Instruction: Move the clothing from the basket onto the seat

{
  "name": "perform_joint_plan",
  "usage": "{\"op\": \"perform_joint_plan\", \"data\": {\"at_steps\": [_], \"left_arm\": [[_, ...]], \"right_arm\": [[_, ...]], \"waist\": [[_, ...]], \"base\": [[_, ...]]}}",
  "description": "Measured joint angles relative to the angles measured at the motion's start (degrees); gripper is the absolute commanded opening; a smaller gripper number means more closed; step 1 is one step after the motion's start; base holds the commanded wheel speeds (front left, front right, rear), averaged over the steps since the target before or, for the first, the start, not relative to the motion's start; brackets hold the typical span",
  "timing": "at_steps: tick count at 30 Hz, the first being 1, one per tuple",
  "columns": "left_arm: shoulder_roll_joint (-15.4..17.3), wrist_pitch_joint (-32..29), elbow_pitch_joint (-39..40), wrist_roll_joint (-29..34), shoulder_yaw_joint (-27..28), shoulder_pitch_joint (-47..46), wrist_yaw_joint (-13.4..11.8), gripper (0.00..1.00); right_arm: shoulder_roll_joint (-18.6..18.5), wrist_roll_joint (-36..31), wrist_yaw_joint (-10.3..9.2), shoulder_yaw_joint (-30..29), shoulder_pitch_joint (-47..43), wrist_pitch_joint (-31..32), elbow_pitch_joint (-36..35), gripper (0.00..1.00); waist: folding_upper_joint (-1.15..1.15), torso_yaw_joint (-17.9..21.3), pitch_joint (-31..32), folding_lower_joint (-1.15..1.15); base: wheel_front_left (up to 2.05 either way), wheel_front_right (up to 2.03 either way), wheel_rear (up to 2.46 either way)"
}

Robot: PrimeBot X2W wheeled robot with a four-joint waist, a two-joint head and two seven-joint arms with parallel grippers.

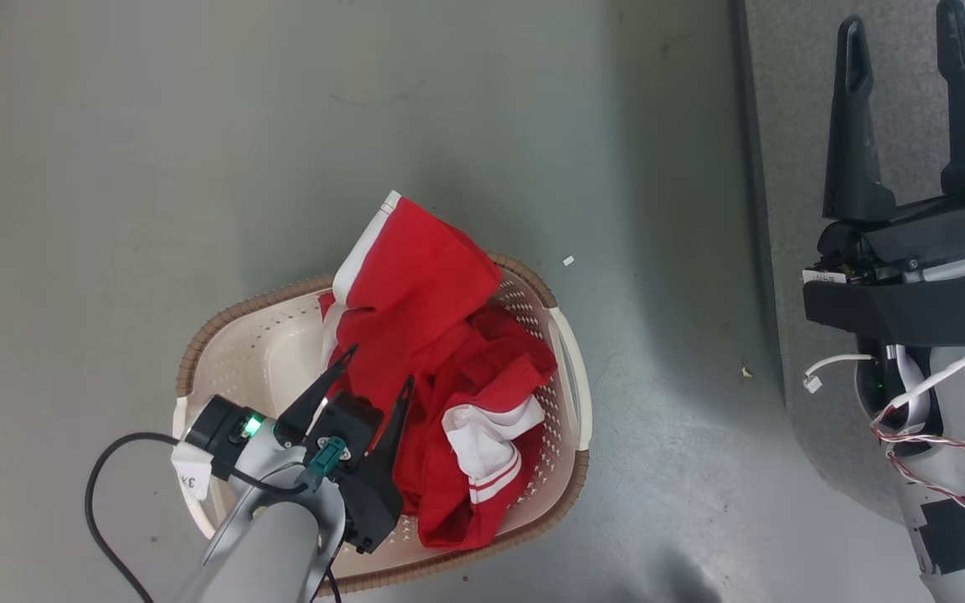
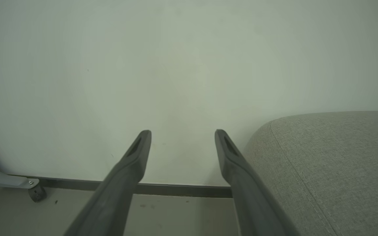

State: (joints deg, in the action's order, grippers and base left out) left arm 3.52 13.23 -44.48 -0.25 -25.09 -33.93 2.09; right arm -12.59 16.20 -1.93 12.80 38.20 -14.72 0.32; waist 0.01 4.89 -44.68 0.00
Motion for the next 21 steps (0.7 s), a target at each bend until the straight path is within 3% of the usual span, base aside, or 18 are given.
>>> {"op": "perform_joint_plan", "data": {"at_steps": [21], "left_arm": [[-0.43,0.07,-9.07,0.36,-0.62,-8.94,-0.64,1.0]], "right_arm": [[0.56,-1.13,0.42,-1.66,-0.01,0.0,-1.98,1.0]], "waist": [[0.0,2.87,-6.44,0.0]], "base": [[0.0,0.0,0.0]]}}
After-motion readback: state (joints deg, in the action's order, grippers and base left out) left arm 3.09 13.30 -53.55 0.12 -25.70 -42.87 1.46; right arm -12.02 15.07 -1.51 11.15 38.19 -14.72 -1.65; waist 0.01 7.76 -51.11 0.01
